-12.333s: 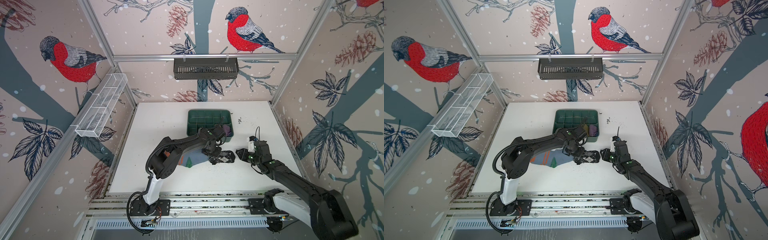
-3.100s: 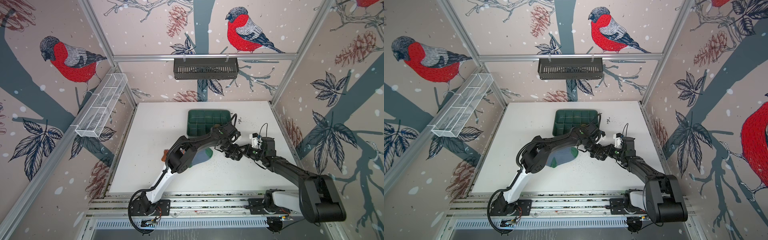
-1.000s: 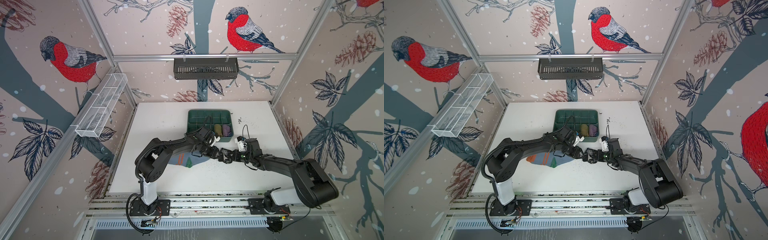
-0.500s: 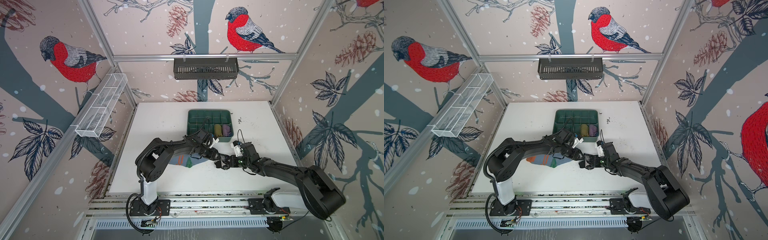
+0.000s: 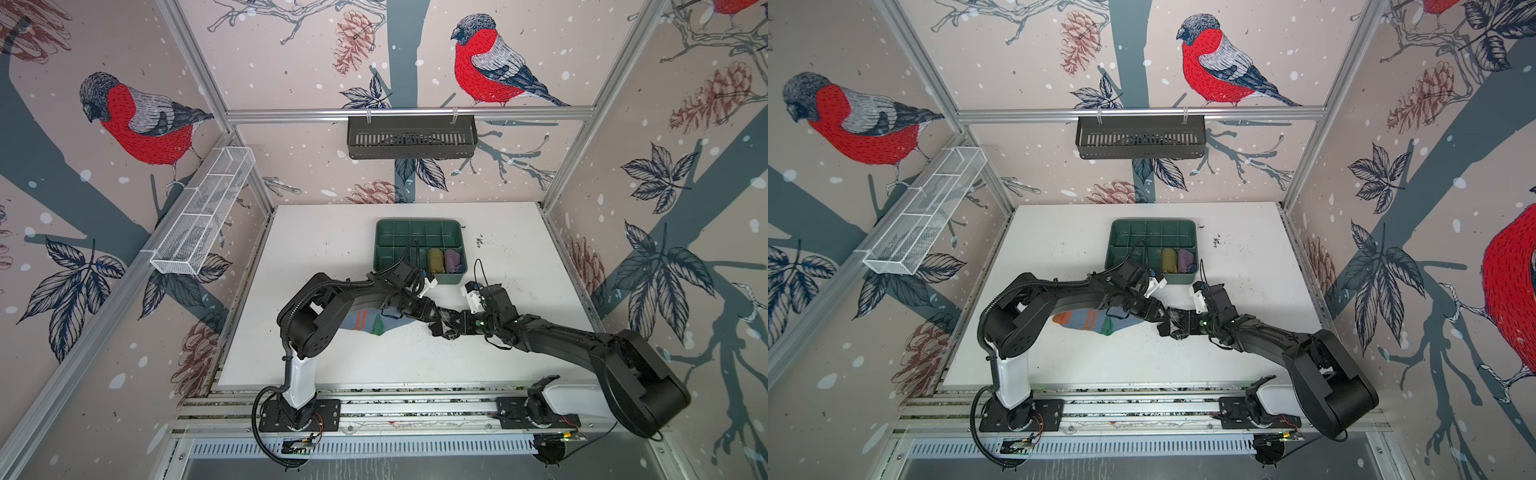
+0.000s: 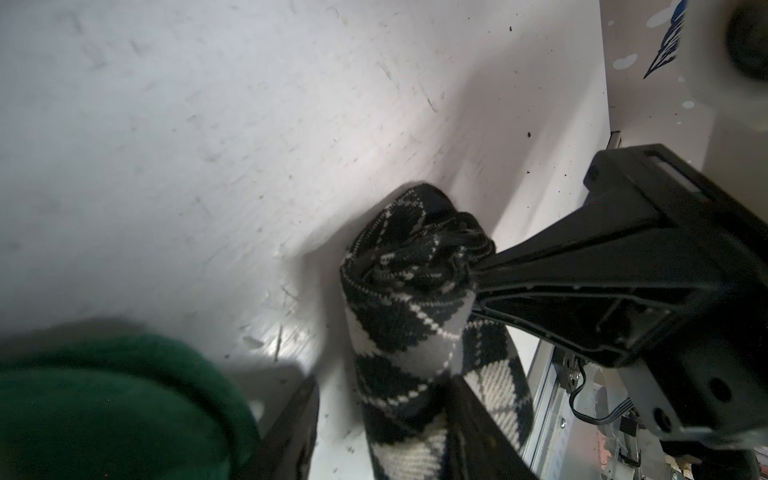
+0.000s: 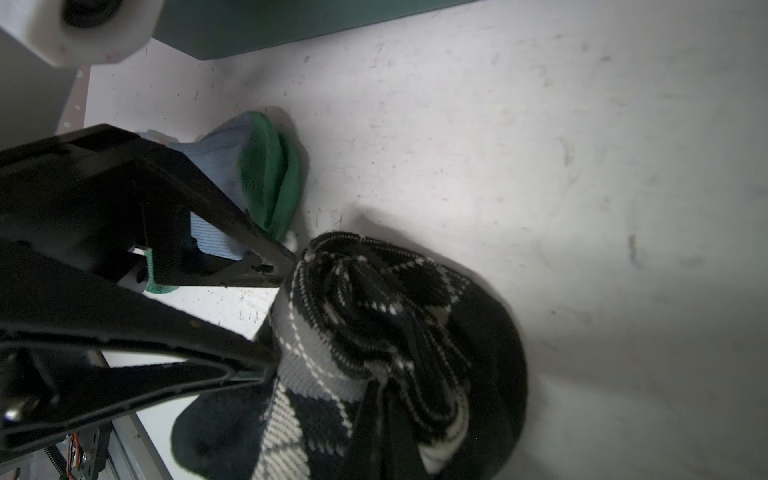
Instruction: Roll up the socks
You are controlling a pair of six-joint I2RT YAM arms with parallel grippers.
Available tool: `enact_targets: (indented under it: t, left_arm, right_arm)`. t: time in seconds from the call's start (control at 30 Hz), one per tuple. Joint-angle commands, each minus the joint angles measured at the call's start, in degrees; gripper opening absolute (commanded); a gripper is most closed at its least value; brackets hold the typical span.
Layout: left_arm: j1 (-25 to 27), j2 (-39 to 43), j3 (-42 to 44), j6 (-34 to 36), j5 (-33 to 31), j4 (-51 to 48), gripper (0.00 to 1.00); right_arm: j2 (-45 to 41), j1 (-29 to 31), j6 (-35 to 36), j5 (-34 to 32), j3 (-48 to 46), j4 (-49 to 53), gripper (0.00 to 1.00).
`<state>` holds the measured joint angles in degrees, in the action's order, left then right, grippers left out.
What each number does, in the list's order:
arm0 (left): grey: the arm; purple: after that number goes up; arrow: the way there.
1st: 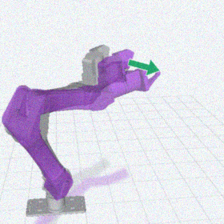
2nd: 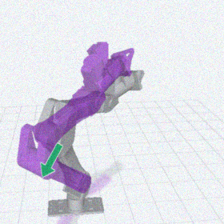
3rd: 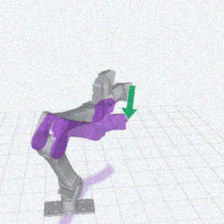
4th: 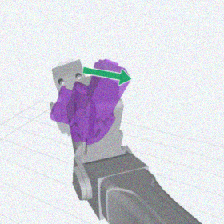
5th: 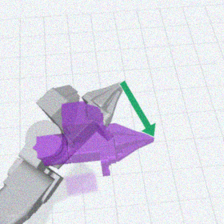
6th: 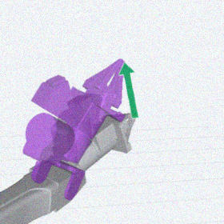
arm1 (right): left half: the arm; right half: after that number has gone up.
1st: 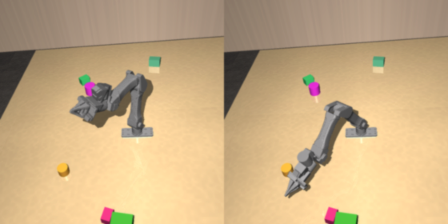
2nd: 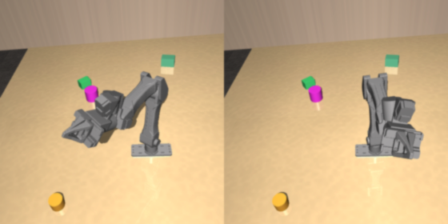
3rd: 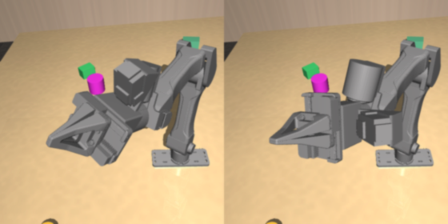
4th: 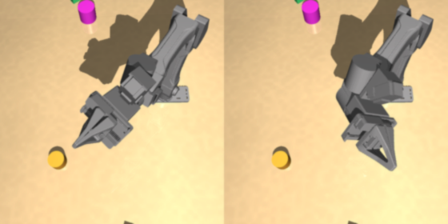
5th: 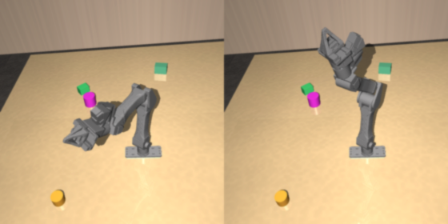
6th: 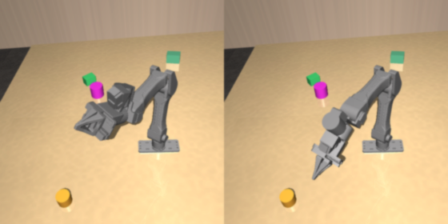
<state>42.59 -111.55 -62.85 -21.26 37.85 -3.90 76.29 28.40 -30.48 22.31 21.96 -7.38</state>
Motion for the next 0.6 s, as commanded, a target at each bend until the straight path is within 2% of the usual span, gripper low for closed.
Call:
enact_targets:
  t: [0.0, 0.57]
  left_arm:
    - [-0.04, -0.66, 0.08, -0.37, 2.4, 2.62, 0.5]
    - [2.21, -3.31, 2.02, -2.54, 5.35, 6.35, 0.51]
  right_arm:
    - [1.04, 0.25, -0.55, -2.39, -0.86, 12.55, 0.04]
    - [3.86, 0.31, -0.85, -1.3, -0.47, 9.69, 0.04]
